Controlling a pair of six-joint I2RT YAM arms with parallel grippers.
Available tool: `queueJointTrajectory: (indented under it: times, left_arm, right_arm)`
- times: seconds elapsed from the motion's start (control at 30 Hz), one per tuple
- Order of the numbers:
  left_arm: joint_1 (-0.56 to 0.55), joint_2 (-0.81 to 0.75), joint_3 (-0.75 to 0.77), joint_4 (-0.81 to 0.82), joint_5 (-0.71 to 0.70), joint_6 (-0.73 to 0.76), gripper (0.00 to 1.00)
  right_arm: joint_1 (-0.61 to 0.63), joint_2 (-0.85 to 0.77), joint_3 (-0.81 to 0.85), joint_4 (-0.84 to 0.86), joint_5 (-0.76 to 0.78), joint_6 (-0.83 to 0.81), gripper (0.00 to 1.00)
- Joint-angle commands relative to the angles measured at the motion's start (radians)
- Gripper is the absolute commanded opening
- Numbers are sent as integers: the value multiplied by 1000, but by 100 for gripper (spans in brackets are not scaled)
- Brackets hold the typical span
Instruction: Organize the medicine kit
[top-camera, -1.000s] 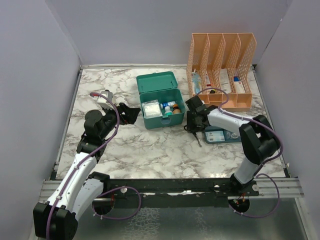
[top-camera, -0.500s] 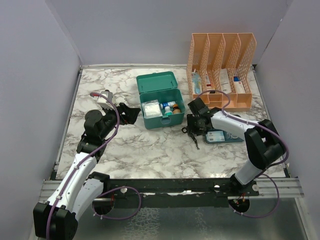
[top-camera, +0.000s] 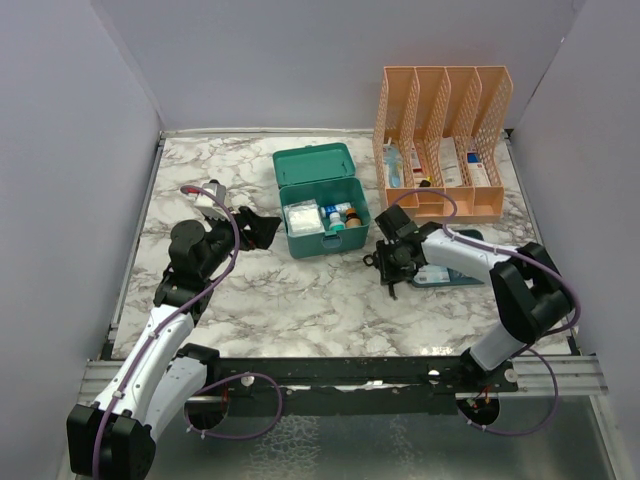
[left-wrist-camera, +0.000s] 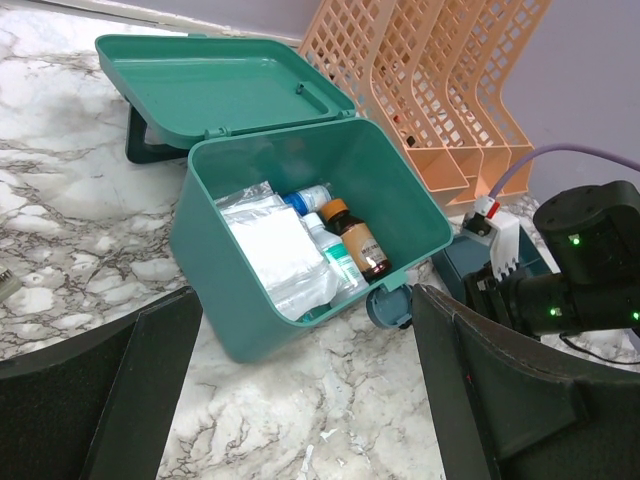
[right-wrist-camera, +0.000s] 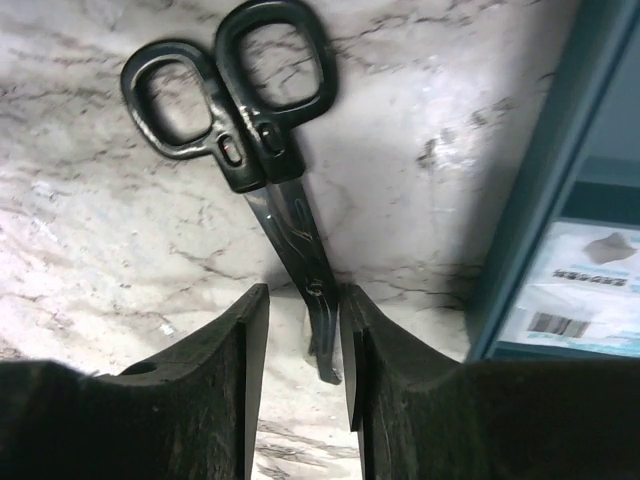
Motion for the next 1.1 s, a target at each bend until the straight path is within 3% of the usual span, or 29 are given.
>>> queueJointTrajectory:
  times: [0.0,0.17,0.47,0.67,1.07]
  left_arm:
    - [-3,-1,-7,28,2,-7,89]
    - [-3,-5,-8,24,2,-4,89]
    - [-3,-5,-6,22,-1,-3,89]
    - [-3,-3,-5,23,-1,-2,89]
    - [-3,-1,-6,24,-1,-4,89]
  right_arm:
    - [55,18,12,-37,-9,14,33]
    - [66,70,42,-60,53,59,23]
    - [66,104,34,-26,69,78,30]
    - [66,105,12,-3,66,82,16]
    - [66,-96,-53,88,113,89,13]
